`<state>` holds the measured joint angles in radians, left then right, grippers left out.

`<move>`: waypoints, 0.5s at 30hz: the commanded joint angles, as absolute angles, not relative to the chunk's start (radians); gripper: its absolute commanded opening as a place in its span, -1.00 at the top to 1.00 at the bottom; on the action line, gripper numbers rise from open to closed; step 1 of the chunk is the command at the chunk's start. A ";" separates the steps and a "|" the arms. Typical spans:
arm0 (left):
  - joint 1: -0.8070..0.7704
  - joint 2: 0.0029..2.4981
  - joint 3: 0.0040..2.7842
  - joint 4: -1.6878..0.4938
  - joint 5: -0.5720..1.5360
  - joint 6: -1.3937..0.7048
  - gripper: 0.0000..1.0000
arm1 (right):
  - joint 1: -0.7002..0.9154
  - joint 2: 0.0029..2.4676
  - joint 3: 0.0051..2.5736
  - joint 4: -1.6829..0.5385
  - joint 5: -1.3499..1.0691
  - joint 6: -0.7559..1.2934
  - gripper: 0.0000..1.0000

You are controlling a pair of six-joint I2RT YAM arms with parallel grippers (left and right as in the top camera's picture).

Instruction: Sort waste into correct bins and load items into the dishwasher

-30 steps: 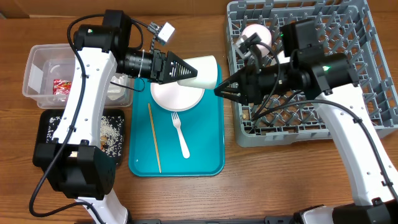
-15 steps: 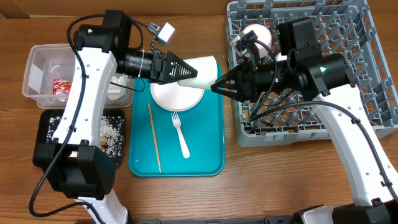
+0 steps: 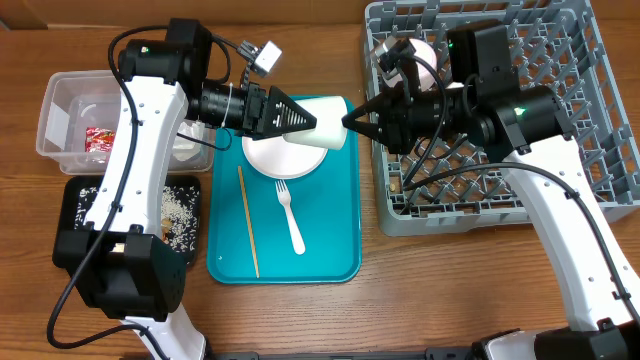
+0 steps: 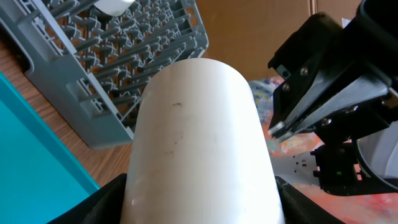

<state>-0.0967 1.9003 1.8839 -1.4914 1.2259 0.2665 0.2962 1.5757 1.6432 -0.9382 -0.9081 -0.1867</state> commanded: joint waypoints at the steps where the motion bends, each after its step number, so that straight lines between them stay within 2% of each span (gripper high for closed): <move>1: -0.098 1.904 1.898 -1.506 1.224 0.292 0.61 | 0.295 1.573 1.643 -0.916 -0.841 -0.178 0.92; 15: -0.100 1.904 1.898 -1.576 1.232 0.294 0.58 | 0.295 1.585 1.643 -0.855 -0.752 -0.172 0.92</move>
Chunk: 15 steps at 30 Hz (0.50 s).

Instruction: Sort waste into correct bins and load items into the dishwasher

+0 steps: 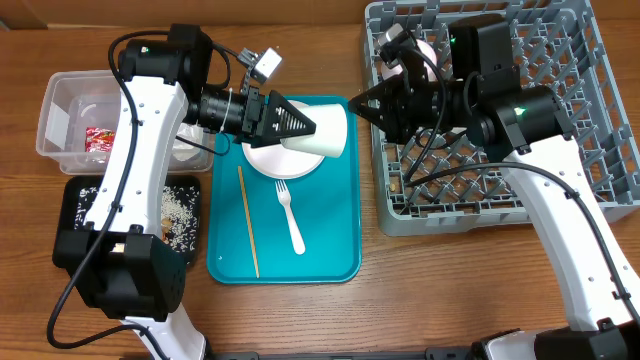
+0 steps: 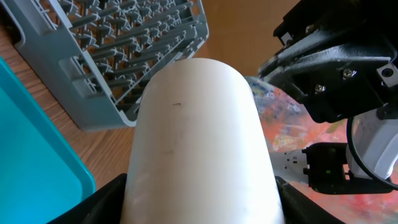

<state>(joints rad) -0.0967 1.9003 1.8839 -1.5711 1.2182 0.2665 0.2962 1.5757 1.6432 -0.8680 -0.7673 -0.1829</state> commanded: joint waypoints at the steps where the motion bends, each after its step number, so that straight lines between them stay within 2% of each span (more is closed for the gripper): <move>1: -0.100 1.904 1.898 -1.578 1.235 0.294 0.58 | 0.295 1.590 1.643 -0.850 -0.752 -0.162 0.92; 15: -0.100 1.904 1.898 -1.574 1.246 0.319 0.56 | 0.309 1.654 1.643 -0.852 -0.828 -0.097 0.92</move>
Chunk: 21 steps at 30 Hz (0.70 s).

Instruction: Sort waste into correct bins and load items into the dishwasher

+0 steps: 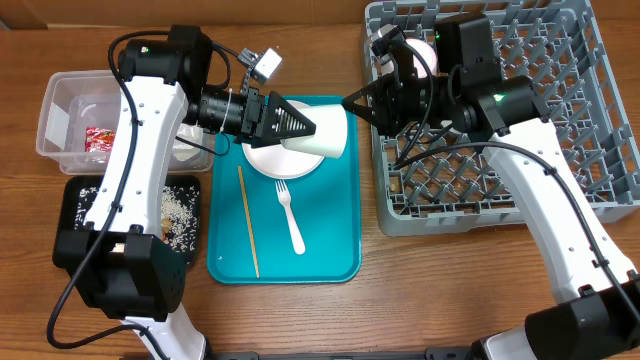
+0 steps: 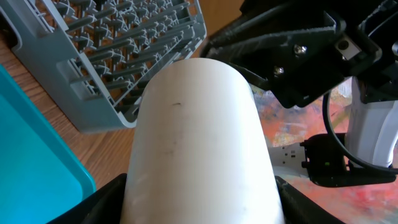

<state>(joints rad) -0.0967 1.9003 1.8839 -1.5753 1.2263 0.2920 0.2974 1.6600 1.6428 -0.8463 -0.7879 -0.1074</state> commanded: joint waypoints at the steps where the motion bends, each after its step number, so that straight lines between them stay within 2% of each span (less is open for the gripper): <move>1: -0.100 1.904 1.898 -1.574 1.246 0.319 0.56 | 0.310 1.654 1.643 -0.861 -0.828 -0.098 0.92; 8: -0.100 1.904 1.898 -1.574 1.246 0.318 0.56 | 0.309 1.654 1.643 -0.797 -0.790 -0.099 0.92; 14: -0.099 1.904 1.898 -1.574 1.246 0.318 0.55 | 0.308 1.654 1.643 -0.640 -0.786 0.043 0.92; 21: -0.099 1.904 1.898 -1.573 1.246 0.318 0.55 | 0.321 1.654 1.643 -0.723 -0.786 0.057 0.92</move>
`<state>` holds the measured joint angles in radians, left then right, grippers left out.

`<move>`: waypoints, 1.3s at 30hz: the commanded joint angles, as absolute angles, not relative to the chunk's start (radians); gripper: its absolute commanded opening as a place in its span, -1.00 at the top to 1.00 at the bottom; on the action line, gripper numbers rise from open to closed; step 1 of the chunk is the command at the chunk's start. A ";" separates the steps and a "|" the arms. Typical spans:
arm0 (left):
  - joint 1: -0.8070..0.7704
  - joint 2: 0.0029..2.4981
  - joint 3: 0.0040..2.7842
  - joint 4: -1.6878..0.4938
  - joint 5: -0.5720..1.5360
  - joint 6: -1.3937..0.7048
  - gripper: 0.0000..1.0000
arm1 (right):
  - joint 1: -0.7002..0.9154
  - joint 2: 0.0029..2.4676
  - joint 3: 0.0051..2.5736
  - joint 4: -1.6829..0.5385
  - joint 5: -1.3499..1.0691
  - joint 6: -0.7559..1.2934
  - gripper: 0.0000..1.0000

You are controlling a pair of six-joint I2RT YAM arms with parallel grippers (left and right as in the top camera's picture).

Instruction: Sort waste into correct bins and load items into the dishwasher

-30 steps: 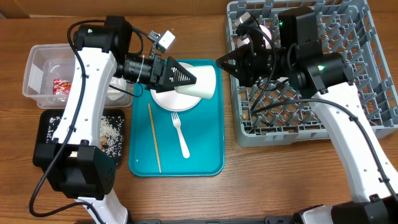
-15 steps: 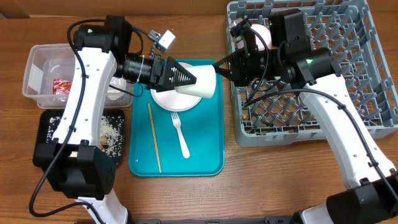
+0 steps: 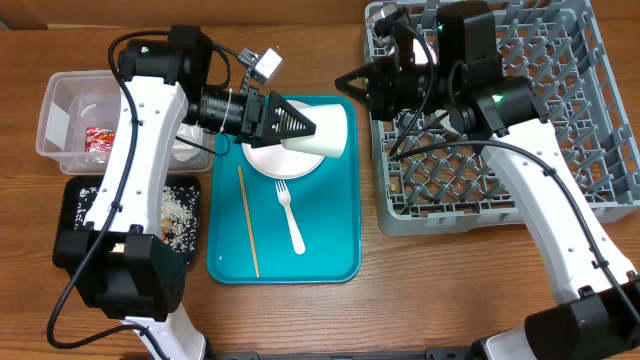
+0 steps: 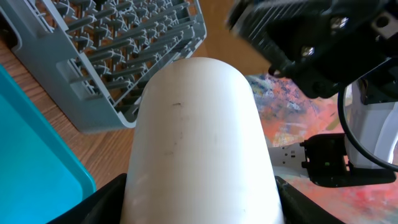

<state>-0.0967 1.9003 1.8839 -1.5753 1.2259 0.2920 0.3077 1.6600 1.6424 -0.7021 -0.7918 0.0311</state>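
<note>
A white cup point(image 3: 328, 128) lies sideways in the air over the far end of the teal tray point(image 3: 340, 250), its mouth toward the dish rack point(image 3: 600, 150). My left gripper point(image 3: 305, 127) is shut on it; in the left wrist view the cup point(image 4: 199, 143) fills the frame between the black fingers point(image 4: 109, 199). My right gripper point(image 3: 345, 82) hangs beyond the cup, by the rack's far left corner, apart from it. Its jaws are blurred in the left wrist view. On the tray lie a white plate point(image 3: 278, 160), a white fork point(image 3: 290, 215) and a wooden stick point(image 3: 247, 220).
A clear bin point(image 3: 60, 110) holding a red wrapper stands at the far left. In front of it is a black tray point(image 3: 180, 215) with rice grains. The grey rack fills the right side, and a white item in it is mostly hidden by the right arm.
My right gripper has moved farther from the cup, toward the rack's far left corner. The left gripper and the cup are where they were.
First my right gripper's tips were at the mouth of the cup that the left gripper held over the tray. Then it stood back over the rack's left edge, then higher and farther, and now by the far corner. The cup stayed in the left gripper throughout.
</note>
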 commanded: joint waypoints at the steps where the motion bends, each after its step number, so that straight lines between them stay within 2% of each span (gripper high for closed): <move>1: -0.099 1.904 1.898 -1.573 1.246 0.318 0.55 | 0.321 1.654 1.643 -0.741 -0.786 0.056 0.92; 22: -0.099 1.904 1.898 -1.570 1.246 0.318 0.55 | 0.327 1.654 1.643 -0.958 -0.814 0.057 0.92; 39: -0.099 1.904 1.898 -1.570 1.246 0.318 0.54 | 0.475 1.654 1.643 -0.969 -0.843 0.057 0.92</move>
<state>-0.0818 1.9003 1.8839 -1.5826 1.2209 0.2920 0.4057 1.6600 1.6424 -0.9771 -0.7345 0.0559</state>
